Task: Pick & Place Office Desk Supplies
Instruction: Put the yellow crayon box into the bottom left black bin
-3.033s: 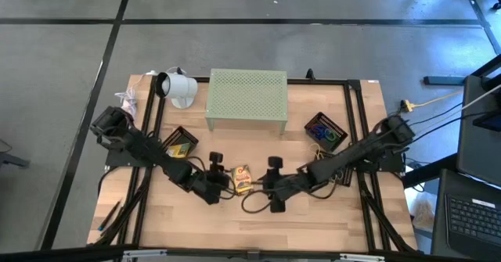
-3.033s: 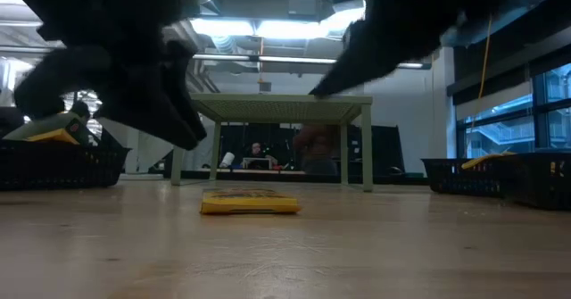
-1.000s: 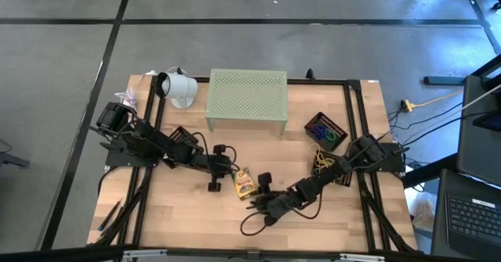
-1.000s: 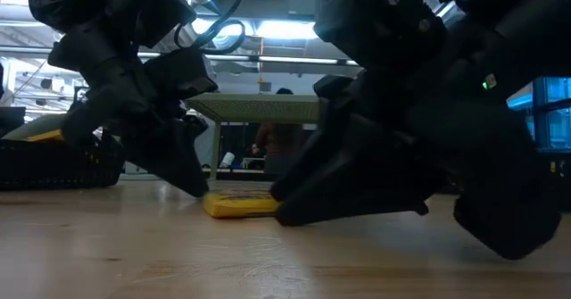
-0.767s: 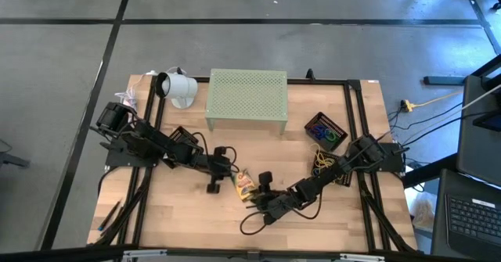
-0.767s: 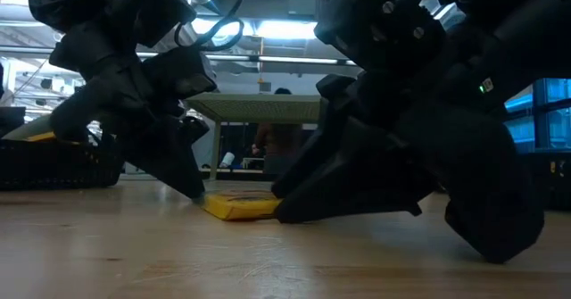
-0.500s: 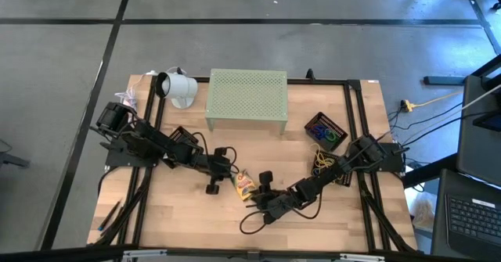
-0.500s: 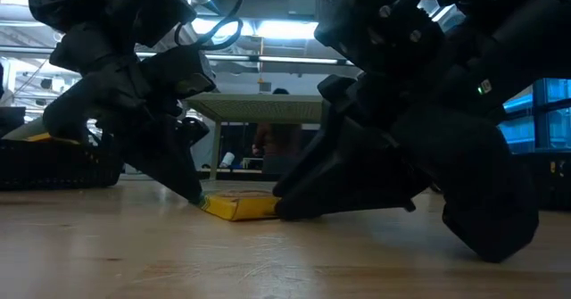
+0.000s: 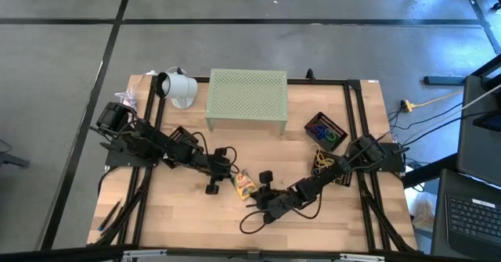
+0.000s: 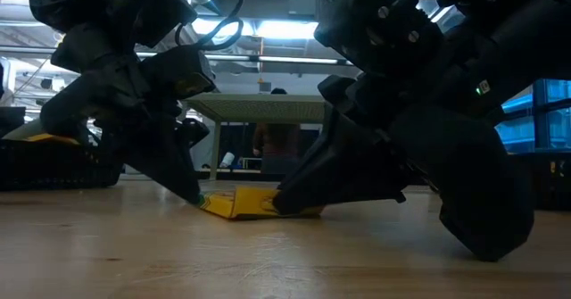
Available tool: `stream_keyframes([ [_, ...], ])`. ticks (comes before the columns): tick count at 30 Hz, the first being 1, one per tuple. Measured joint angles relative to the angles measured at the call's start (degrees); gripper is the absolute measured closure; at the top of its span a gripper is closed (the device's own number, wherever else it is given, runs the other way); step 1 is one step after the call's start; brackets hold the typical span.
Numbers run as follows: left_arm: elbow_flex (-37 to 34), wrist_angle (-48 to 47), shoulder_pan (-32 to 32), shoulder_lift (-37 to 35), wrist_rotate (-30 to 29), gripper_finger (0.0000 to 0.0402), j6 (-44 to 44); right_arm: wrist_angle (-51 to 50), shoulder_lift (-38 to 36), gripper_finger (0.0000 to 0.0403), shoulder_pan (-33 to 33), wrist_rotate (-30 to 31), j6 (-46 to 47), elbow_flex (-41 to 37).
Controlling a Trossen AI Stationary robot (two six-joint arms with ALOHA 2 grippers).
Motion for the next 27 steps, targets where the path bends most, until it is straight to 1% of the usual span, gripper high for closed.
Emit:
stream_keyframes([
  [2,0.0,0.0,0.0,0.0,-0.3,0.0384,0.0,0.0,-0.1,0.0396,0.0,-0.1,0.0,0.0],
  [8,0.0,0.0,0.0,0.0,-0.8,0.0384,0.0,-1.3,-1.1,0.04,0.0,-1.5,0.5,0.6],
  [15,0.0,-0.9,0.0,-1.4,-0.8,0.0384,-0.1,-1.9,-5.0,0.0401,-0.1,-3.0,0.8,1.6],
  [18,0.1,-2.8,0.0,-4.5,-0.7,0.0384,0.0,-2.9,-6.6,0.0401,-0.1,-3.0,2.2,1.6],
  [23,0.1,-9.1,-0.1,-12.0,-0.6,0.0382,2.2,-5.5,-9.8,0.0402,-0.1,-3.1,4.6,1.7],
  [27,0.1,-10.9,-1.3,-17.8,0.0,0.0362,4.4,-5.9,-12.0,0.0402,-0.1,-3.2,5.4,1.7],
])
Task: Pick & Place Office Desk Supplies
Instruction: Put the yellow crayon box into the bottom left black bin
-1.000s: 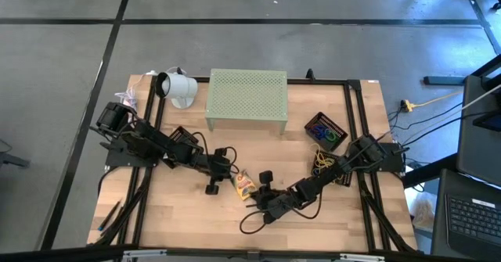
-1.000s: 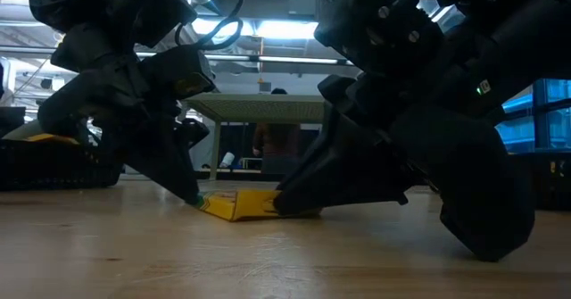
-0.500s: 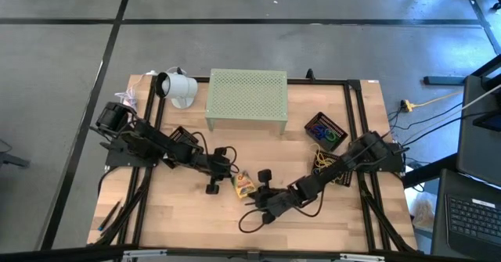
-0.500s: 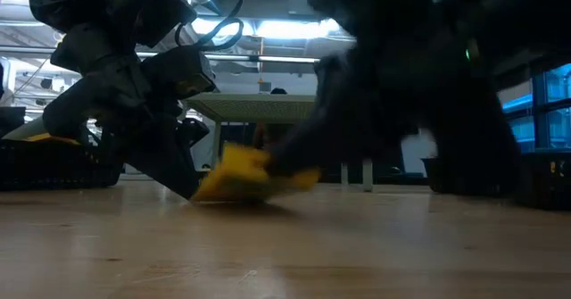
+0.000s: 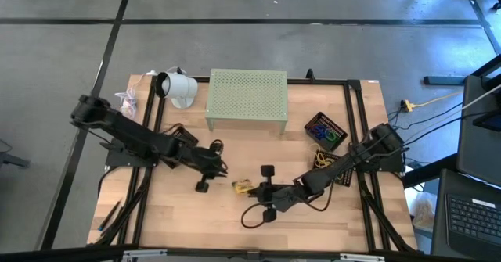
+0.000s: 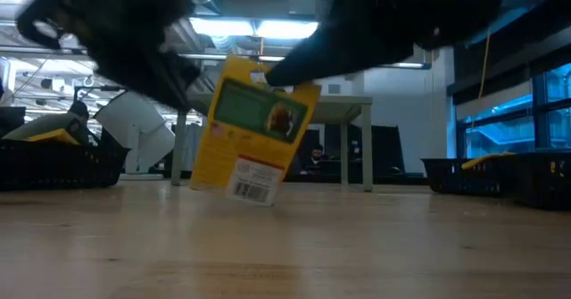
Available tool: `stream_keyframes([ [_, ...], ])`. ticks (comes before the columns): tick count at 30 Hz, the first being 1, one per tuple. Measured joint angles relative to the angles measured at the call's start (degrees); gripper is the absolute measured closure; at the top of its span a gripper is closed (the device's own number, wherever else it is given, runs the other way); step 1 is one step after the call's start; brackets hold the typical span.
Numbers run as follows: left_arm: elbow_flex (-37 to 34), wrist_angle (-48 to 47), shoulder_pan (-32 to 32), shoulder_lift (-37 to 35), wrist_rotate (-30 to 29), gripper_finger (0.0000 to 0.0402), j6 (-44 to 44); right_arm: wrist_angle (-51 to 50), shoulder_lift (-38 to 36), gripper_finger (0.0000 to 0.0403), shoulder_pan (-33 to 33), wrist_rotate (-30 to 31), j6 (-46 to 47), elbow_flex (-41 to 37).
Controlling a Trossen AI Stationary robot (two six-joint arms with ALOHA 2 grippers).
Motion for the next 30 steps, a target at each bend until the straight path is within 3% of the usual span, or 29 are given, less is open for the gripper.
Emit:
stream_keyframes([
  [7,0.0,6.5,-5.4,-4.8,1.1,0.0292,2.6,0.2,-1.8,0.0403,-1.4,0.0,1.3,0.1],
  [15,-0.1,12.4,-10.3,-1.6,-16.4,0.0229,3.5,0.7,-1.8,0.0403,-4.2,-0.2,3.7,0.1],
  [18,-0.1,14.3,-10.7,-0.2,-20.4,0.0218,3.3,0.9,-1.8,0.0403,-4.9,-0.6,3.7,0.1],
  [30,-0.1,22.4,-10.5,8.1,-20.4,0.0214,1.1,1.1,-1.8,0.0403,-5.8,-1.6,3.0,0.1],
])
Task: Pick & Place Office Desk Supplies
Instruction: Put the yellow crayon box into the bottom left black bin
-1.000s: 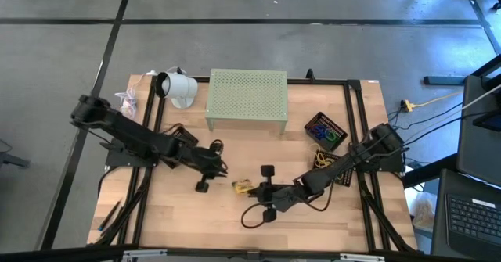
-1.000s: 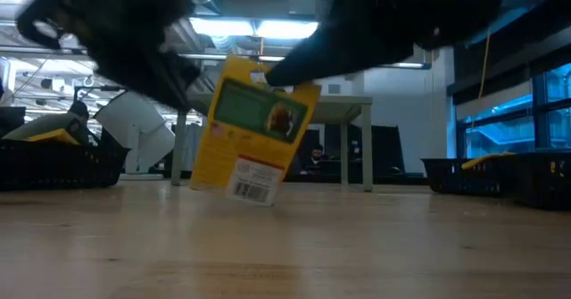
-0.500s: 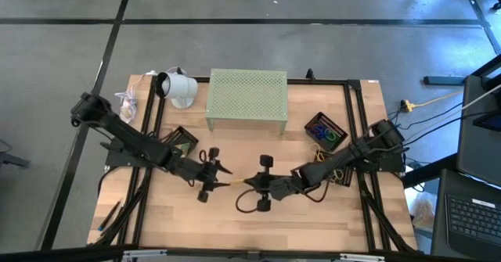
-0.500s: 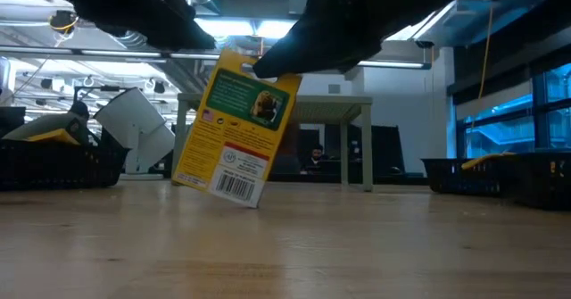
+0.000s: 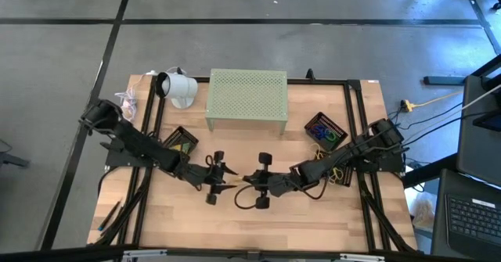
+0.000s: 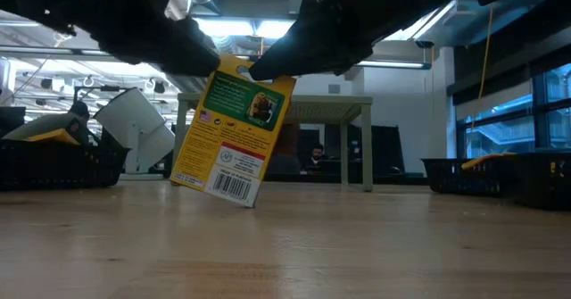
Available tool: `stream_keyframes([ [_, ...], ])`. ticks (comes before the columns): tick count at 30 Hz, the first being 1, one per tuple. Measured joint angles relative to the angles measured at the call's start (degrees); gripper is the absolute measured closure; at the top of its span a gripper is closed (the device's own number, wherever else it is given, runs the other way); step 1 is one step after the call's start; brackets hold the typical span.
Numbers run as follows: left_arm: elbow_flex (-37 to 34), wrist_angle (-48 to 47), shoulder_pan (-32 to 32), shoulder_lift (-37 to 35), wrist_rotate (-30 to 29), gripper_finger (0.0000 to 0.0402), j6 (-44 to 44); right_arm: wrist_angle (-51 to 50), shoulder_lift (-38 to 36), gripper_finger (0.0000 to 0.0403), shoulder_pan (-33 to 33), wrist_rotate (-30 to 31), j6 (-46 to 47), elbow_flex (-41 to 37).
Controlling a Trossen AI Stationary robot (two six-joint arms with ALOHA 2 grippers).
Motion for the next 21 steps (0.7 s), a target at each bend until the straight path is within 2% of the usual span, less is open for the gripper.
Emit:
stream_keyframes([
  [5,0.0,2.5,0.0,0.6,-2.6,0.0232,0.2,0.0,0.0,0.0403,0.0,-0.2,-0.2,0.0],
  [9,0.0,2.6,0.0,0.6,-3.7,0.0276,-1.3,0.0,0.0,0.0403,0.0,-0.2,-0.2,0.0],
  [16,0.0,2.4,1.0,0.6,2.7,0.0365,-4.8,0.0,0.0,0.0403,0.0,-0.2,-0.2,0.0],
  [21,0.0,2.2,2.0,0.6,3.3,0.0379,-4.5,-0.1,0.0,0.0403,0.0,-0.2,-0.2,0.0],
])
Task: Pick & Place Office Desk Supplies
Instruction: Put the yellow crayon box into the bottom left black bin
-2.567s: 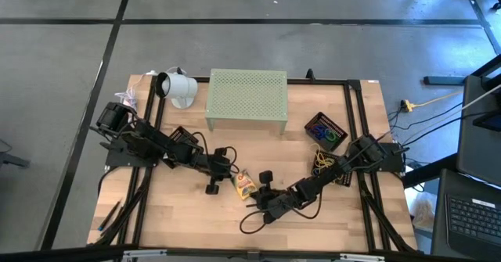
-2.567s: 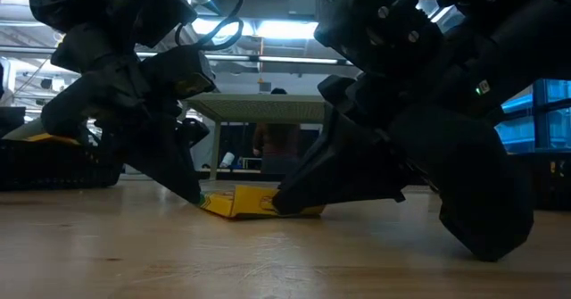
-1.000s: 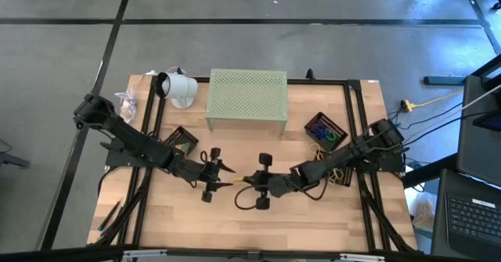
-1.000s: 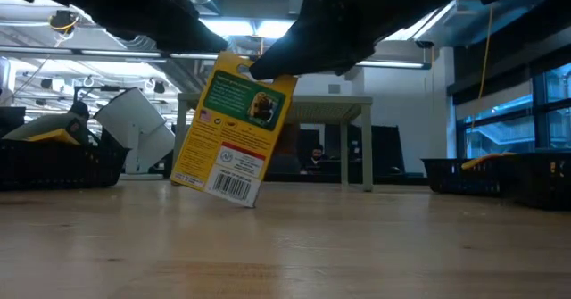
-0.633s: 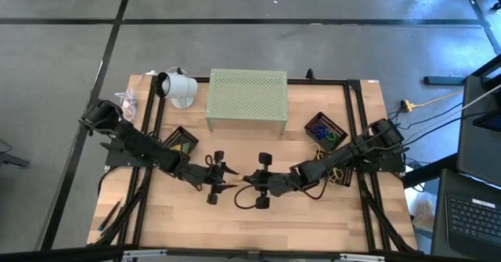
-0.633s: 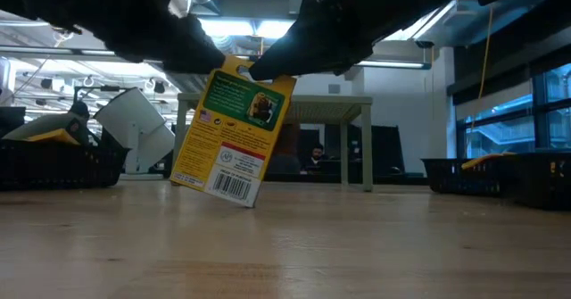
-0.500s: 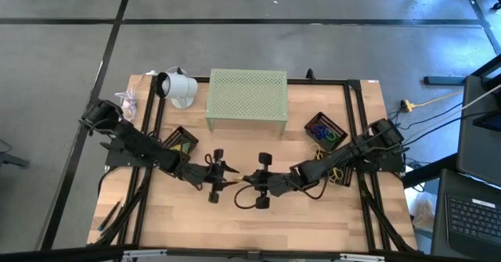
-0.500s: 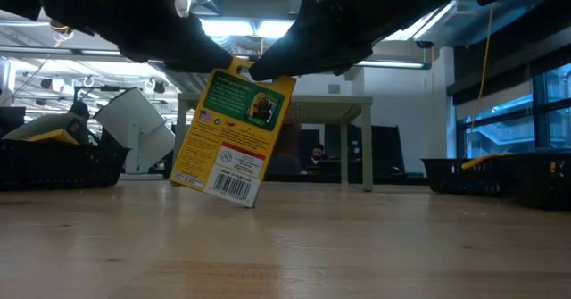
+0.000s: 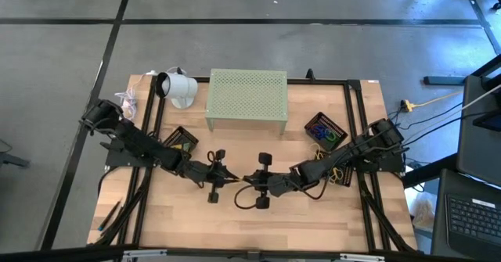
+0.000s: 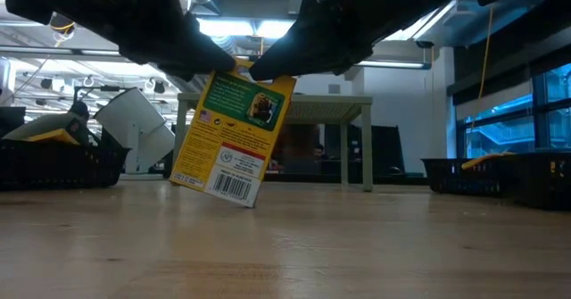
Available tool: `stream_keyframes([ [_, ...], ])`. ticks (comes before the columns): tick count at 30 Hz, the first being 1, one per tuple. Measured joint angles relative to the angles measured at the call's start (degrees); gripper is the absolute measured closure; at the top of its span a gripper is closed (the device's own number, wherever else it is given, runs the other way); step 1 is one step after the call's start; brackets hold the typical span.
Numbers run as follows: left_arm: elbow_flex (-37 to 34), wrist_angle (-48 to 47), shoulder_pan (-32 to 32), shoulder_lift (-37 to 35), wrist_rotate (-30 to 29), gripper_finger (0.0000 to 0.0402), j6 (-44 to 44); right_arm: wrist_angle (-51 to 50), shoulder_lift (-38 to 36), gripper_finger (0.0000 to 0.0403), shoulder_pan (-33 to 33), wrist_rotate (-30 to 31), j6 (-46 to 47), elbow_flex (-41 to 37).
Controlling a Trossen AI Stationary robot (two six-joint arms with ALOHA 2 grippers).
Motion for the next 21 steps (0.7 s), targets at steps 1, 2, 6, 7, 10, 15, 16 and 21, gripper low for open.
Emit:
stream_keyframes([
  [1,0.0,0.0,0.3,0.0,0.1,0.0379,0.3,0.0,0.0,0.0403,0.0,0.0,0.0,0.0],
  [2,0.0,0.0,0.6,0.0,0.2,0.0381,0.2,0.0,0.0,0.0403,0.0,0.0,0.0,0.0],
  [6,0.0,-0.1,1.4,0.0,1.0,0.0398,-0.6,-0.1,0.0,0.0403,0.0,0.0,0.0,0.0],
  [7,0.0,-0.1,1.4,0.0,1.3,0.0399,-0.6,-0.1,0.0,0.0403,0.0,0.0,0.0,0.0],
  [10,0.0,-0.1,1.4,0.0,1.7,0.0399,-0.6,-0.1,0.0,0.0402,0.0,0.0,0.0,0.0],
  [15,0.0,-0.2,1.3,0.0,2.2,0.04,-0.6,-0.2,0.0,0.0366,-0.1,0.5,1.6,0.0],
  [16,0.0,-0.2,1.3,0.0,2.4,0.04,-0.6,-0.2,0.0,0.0352,-0.1,0.5,1.7,0.0],
  [21,0.0,-0.2,1.3,0.0,1.5,0.04,-0.6,-0.2,0.0,0.0257,-0.5,-0.1,3.2,0.0],
])
